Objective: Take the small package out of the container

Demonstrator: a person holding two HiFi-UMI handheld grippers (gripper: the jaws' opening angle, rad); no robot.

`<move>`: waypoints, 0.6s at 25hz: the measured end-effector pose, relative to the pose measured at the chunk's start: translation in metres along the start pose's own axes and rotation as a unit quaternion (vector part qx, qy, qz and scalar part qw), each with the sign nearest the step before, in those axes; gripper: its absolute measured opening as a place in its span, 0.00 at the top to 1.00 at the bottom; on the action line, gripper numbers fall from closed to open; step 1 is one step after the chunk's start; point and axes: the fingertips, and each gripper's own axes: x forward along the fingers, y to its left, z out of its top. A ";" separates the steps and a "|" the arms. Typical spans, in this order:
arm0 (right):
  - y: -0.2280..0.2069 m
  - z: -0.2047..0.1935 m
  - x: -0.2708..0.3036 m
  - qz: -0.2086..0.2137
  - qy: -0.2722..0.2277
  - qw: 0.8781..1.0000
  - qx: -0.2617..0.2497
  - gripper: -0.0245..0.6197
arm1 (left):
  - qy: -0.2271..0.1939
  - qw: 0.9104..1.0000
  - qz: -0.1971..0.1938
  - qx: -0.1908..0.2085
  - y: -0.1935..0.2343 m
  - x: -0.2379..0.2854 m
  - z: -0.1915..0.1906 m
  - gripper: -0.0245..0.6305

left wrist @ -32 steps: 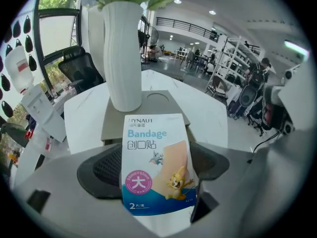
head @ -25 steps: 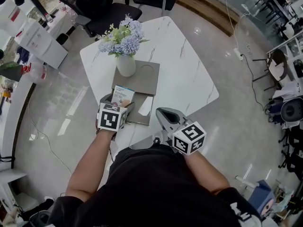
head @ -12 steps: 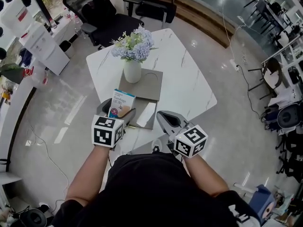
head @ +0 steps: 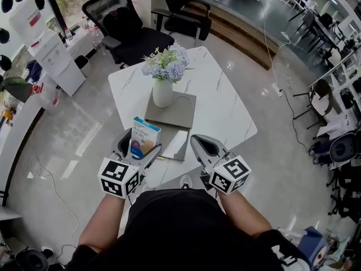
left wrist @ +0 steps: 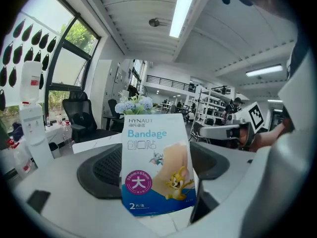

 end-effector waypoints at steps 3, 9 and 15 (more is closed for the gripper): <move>0.002 0.003 -0.003 -0.007 -0.003 1.000 -0.010 0.96 | -0.010 1.000 -0.006 0.006 -0.003 -0.011 0.001 0.31; 0.010 0.003 -0.006 -0.004 0.001 0.999 -0.035 0.96 | -0.027 0.999 -0.017 0.029 -0.006 -0.025 0.004 0.31; 0.007 0.000 -0.011 -0.015 -0.004 0.999 -0.029 0.96 | -0.034 0.999 -0.009 0.035 -0.004 -0.033 0.008 0.31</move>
